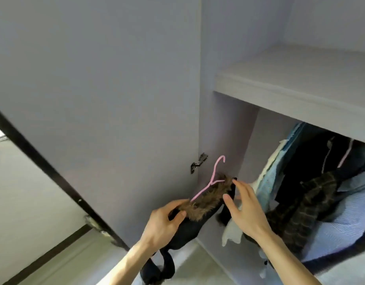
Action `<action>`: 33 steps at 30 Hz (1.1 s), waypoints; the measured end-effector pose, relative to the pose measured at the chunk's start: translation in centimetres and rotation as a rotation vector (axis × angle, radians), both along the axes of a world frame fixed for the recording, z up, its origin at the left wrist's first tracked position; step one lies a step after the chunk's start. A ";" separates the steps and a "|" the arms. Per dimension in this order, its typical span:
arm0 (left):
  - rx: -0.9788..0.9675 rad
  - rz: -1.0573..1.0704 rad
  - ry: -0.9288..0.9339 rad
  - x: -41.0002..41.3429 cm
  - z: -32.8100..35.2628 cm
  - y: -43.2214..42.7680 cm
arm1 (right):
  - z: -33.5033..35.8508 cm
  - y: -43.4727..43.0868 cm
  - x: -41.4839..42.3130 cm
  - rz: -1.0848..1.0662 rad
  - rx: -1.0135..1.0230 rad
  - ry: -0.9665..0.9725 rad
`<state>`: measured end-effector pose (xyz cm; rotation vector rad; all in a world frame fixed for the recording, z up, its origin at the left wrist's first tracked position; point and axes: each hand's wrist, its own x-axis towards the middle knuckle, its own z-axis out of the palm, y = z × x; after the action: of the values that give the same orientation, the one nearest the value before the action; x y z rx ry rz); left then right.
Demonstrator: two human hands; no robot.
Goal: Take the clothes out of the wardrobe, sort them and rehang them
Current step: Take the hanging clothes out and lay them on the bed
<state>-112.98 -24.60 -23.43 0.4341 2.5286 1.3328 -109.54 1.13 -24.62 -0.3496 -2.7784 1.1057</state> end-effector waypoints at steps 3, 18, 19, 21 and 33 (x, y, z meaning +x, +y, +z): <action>-0.013 0.119 -0.057 5.9 -0.9 -4.7 | -1.1 -3.4 -0.2 0.211 -0.014 -0.028; -0.199 0.808 -0.230 38.4 -2.0 -23.5 | -3.5 -33.5 13.5 1.245 0.095 0.145; -0.222 0.837 -0.260 40.6 -2.4 -24.1 | -3.6 -35.3 15.2 1.309 0.114 0.156; -0.234 0.921 -0.303 44.7 -3.1 -24.9 | -3.9 -38.5 18.9 1.446 0.161 0.187; 0.035 1.560 -0.303 59.3 -6.5 -27.1 | -5.3 -52.2 37.1 1.978 0.329 0.220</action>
<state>-53.72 -51.71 -29.94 -1.9171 2.3395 1.5016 -72.41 -51.04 -29.96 2.6305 -2.2291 0.4704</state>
